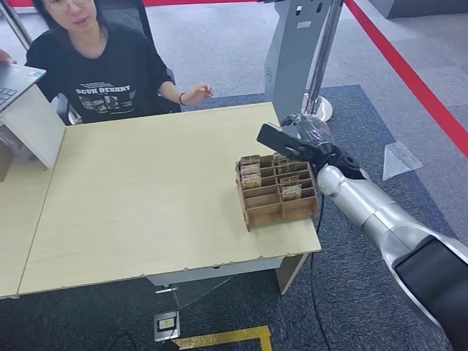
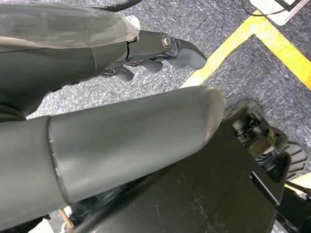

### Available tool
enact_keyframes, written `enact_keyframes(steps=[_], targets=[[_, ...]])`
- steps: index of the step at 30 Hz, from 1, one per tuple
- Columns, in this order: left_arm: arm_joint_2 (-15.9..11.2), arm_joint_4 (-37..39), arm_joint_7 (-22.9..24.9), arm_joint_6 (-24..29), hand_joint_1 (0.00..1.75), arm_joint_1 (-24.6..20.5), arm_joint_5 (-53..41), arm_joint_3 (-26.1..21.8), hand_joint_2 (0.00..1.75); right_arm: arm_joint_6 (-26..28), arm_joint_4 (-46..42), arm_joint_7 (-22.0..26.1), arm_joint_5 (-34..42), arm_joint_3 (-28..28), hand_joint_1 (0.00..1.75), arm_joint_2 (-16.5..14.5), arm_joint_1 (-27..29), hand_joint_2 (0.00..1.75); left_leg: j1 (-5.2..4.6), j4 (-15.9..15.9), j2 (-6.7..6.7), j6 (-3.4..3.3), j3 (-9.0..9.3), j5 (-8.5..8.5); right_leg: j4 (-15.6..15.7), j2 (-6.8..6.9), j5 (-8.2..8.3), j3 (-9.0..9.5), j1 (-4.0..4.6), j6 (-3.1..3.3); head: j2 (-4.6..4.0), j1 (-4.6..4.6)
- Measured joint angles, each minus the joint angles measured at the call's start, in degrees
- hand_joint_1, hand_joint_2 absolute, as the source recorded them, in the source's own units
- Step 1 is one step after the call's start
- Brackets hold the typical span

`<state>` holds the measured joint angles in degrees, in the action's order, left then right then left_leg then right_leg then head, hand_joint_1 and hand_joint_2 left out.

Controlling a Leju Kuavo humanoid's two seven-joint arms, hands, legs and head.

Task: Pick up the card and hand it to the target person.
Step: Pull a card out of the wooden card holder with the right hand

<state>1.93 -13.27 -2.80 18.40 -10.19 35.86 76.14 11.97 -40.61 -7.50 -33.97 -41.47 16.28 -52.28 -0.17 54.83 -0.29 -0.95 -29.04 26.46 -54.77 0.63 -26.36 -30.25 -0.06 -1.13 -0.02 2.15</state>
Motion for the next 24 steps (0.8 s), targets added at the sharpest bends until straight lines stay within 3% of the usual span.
enact_keyframes(steps=[24], targets=[[-0.03,0.08,0.20,0.24,0.00,0.11,0.70,0.03,0.00,-1.36,2.21,0.92,-0.58,0.75,0.76,0.20,1.70,1.75,0.00,0.00,-0.01,0.00,-0.05,0.00,0.00,0.01,0.00,0.00,0.00,0.00,0.00,0.00]])
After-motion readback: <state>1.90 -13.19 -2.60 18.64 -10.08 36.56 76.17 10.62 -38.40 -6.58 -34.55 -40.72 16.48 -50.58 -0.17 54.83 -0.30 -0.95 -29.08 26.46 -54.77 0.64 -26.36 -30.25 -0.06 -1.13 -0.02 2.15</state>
